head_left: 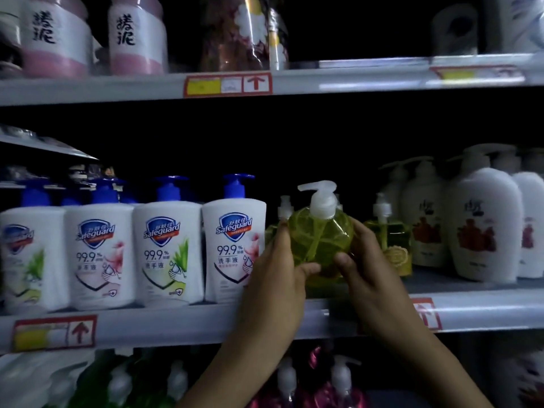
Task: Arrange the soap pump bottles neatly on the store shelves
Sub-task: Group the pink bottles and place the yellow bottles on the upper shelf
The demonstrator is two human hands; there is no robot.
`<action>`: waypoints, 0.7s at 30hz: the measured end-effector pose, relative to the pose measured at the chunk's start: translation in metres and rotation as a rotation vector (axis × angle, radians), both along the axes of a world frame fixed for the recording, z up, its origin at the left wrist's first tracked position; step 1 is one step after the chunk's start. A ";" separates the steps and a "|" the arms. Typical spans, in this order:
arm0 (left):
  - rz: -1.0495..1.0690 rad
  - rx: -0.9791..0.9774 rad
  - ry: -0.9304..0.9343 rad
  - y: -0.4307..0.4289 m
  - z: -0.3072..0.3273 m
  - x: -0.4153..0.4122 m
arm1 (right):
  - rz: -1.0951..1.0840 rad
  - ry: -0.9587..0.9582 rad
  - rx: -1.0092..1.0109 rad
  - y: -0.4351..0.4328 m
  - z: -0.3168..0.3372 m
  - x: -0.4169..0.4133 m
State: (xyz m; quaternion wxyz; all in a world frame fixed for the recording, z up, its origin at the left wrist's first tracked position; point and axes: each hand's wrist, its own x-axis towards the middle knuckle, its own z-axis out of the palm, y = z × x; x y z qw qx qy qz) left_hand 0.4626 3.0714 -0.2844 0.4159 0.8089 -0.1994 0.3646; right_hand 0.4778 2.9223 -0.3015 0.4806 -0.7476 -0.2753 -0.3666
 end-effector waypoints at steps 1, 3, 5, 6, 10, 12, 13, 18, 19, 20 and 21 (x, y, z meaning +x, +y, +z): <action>0.015 0.025 0.031 0.000 -0.002 0.000 | -0.018 0.033 -0.009 -0.001 0.000 -0.001; 0.056 0.074 0.087 0.000 -0.003 -0.005 | -0.061 0.076 -0.047 0.000 0.001 -0.004; 0.127 0.124 0.111 0.001 -0.001 -0.009 | -0.094 0.104 -0.090 0.000 0.004 -0.005; 0.162 0.147 0.114 0.001 0.001 -0.011 | -0.098 0.130 -0.107 0.000 0.007 -0.004; 0.263 0.280 0.071 0.005 -0.001 -0.022 | -0.127 0.252 -0.246 -0.001 0.018 -0.003; 0.279 0.333 0.085 0.009 -0.005 -0.027 | -0.182 0.267 -0.374 0.001 0.022 -0.004; 0.286 0.357 0.086 0.011 -0.007 -0.029 | -0.209 0.270 -0.417 0.002 0.022 -0.003; 0.312 0.454 0.062 0.016 -0.012 -0.039 | -0.214 0.245 -0.400 0.009 0.023 0.004; 0.315 0.460 0.059 0.016 -0.012 -0.041 | -0.216 0.248 -0.385 0.011 0.023 0.005; 0.315 0.463 0.056 0.017 -0.012 -0.042 | -0.223 0.250 -0.371 0.012 0.022 0.006; 0.313 0.466 0.054 0.018 -0.013 -0.042 | -0.231 0.242 -0.362 0.014 0.021 0.006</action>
